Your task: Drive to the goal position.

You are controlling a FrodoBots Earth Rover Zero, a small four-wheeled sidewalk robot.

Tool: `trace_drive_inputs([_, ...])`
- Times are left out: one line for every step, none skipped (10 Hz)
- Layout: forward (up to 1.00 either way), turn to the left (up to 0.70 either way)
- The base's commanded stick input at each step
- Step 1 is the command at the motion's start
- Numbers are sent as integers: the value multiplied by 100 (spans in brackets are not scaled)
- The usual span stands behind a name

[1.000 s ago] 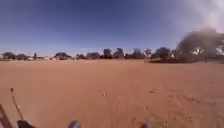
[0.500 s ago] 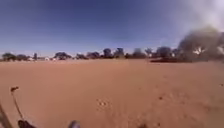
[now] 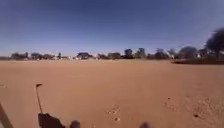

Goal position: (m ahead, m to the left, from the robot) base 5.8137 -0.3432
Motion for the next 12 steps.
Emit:
trace_drive_inputs([70, 27])
trace_drive_inputs([70, 27])
trace_drive_inputs([70, 27])
trace_drive_inputs([70, 27])
trace_drive_inputs([70, 6])
trace_drive_inputs([70, 0])
trace_drive_inputs([70, 0])
trace_drive_inputs([70, 0])
trace_drive_inputs([70, 0])
trace_drive_inputs([70, 0])
trace_drive_inputs([70, 0])
trace_drive_inputs([70, 0])
